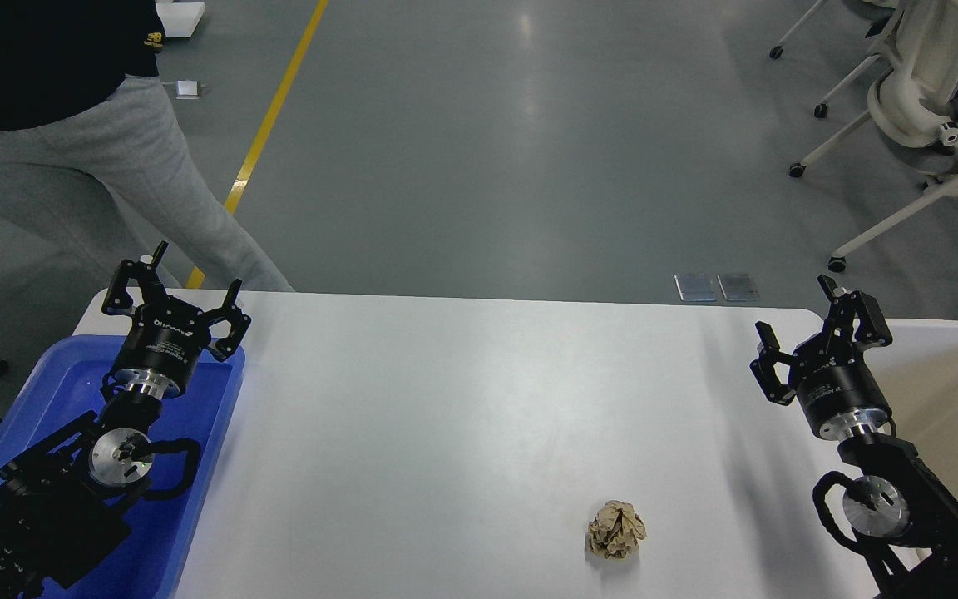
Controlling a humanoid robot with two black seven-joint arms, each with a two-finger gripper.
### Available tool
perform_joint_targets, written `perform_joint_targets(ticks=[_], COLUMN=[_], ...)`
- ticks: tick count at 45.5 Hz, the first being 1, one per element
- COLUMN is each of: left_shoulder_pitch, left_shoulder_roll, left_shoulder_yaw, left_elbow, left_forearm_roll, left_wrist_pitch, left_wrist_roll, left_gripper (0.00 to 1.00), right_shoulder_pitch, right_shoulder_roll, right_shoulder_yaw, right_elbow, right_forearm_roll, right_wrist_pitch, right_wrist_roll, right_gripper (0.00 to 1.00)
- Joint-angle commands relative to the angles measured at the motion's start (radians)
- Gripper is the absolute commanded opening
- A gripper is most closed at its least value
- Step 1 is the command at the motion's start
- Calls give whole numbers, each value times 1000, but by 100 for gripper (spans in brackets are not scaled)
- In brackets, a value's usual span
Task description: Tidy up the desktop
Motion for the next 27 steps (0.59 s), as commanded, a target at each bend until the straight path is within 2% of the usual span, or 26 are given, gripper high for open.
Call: perform_joint_targets(ticks=[1,19,27], left_shoulder_pitch=[0,0,0], left_shoulder_roll=[-1,-1,-1], left_shoulder_yaw=[0,0,0], left_elbow=[0,0,0], left_forearm_roll=[0,0,0], left_wrist_pitch=[-1,0,0], left_wrist_roll=[0,0,0], left_gripper=[100,100,100], right_shoulder_pitch=[-2,-10,-19], right_shoulder_roll=[-24,-73,-130], right_shoulder_yaw=[-8,-7,-10], right_elbow=[-6,1,16], right_forearm_roll=[7,17,103], right_wrist_pitch=[-2,7,14], right_wrist_roll=[0,0,-2], right_gripper=[99,99,99])
